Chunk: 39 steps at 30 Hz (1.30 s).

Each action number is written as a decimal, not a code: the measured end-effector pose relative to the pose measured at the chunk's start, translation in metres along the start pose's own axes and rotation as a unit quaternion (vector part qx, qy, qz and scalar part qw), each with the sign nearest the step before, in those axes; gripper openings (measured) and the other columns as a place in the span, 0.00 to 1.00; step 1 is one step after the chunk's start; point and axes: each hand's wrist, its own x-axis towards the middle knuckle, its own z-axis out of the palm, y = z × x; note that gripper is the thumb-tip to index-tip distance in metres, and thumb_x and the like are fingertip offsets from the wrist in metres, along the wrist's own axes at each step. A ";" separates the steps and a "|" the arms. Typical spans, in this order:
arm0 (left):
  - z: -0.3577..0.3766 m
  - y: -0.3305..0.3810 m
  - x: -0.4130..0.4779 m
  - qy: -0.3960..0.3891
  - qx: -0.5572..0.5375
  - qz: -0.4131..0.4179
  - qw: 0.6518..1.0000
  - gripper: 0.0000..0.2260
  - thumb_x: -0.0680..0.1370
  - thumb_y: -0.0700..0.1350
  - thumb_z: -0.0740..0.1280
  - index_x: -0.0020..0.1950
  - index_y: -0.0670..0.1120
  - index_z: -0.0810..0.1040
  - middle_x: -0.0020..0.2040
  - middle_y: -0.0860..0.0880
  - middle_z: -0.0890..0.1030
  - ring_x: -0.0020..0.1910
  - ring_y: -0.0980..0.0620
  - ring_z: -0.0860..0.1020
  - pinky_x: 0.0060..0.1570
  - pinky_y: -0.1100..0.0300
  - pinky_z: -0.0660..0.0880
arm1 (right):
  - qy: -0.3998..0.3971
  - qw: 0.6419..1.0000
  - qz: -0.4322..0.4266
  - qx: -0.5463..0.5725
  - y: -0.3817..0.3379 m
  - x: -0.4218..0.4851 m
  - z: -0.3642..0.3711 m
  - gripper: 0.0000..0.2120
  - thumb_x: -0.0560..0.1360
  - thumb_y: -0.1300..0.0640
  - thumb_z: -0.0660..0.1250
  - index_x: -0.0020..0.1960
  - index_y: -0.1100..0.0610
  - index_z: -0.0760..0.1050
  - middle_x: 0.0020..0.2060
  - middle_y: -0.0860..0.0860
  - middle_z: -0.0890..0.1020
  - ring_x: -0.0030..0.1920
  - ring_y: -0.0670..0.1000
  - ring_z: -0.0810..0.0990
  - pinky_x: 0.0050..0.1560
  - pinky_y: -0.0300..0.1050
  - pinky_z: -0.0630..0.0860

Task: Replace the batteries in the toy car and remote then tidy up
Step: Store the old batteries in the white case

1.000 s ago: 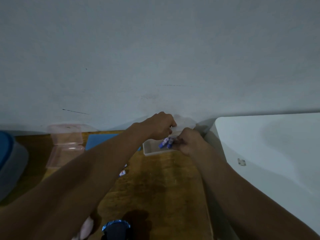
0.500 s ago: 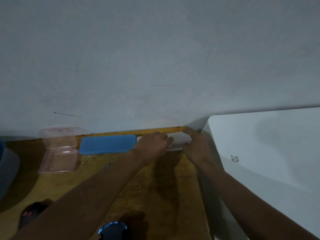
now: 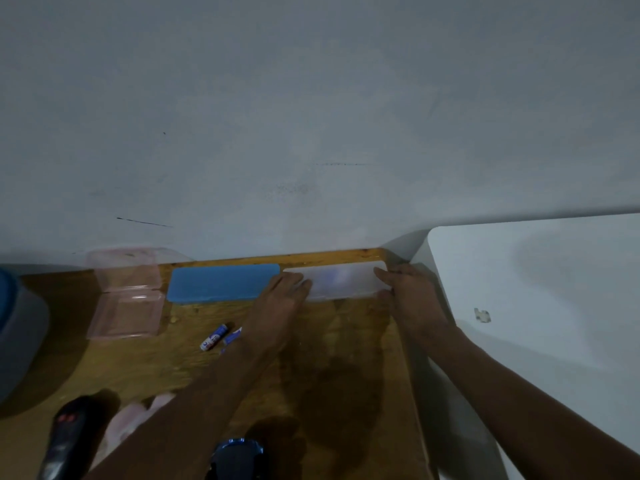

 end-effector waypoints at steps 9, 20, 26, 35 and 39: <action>0.001 -0.002 0.016 -0.010 0.045 0.031 0.998 0.24 0.74 0.33 0.69 0.70 0.38 0.71 0.69 0.39 0.73 0.70 0.40 0.69 0.68 0.52 0.68 | 0.007 0.995 0.046 0.086 -0.002 0.017 -0.003 0.17 0.80 0.62 0.61 0.67 0.65 0.71 0.64 0.62 0.74 0.54 0.50 0.74 0.45 0.25 0.71; 0.002 -0.005 0.024 -0.015 0.073 0.033 0.997 0.23 0.60 0.29 0.77 0.54 0.36 0.82 0.52 0.39 0.82 0.53 0.37 0.80 0.45 0.47 0.82 | -0.002 0.999 -0.015 -0.037 -0.004 0.022 -0.005 0.16 0.81 0.58 0.58 0.68 0.60 0.70 0.64 0.58 0.74 0.63 0.59 0.75 0.66 0.50 0.71; -0.001 0.001 0.023 -0.015 0.034 0.021 0.999 0.19 0.70 0.30 0.70 0.61 0.36 0.78 0.60 0.38 0.78 0.62 0.38 0.75 0.57 0.47 0.78 | -0.015 0.999 -0.002 -0.043 -0.006 0.018 -0.007 0.17 0.82 0.58 0.57 0.69 0.59 0.69 0.65 0.57 0.72 0.65 0.58 0.73 0.65 0.48 0.71; -0.013 0.017 0.018 -0.038 0.072 -0.028 0.996 0.22 0.79 0.35 0.60 0.73 0.42 0.65 0.73 0.45 0.65 0.70 0.46 0.67 0.63 0.54 0.71 | -0.032 0.990 -0.022 -0.132 -0.012 0.009 -0.008 0.22 0.80 0.56 0.60 0.73 0.57 0.64 0.70 0.57 0.68 0.66 0.58 0.72 0.67 0.53 0.70; -0.021 0.018 0.018 -0.051 0.071 -0.030 0.996 0.25 0.79 0.34 0.59 0.76 0.43 0.60 0.76 0.44 0.62 0.74 0.44 0.62 0.72 0.54 0.61 | -0.038 0.985 -0.033 -0.167 -0.018 -0.005 -0.015 0.27 0.79 0.49 0.61 0.75 0.54 0.59 0.72 0.56 0.66 0.69 0.58 0.68 0.68 0.53 0.68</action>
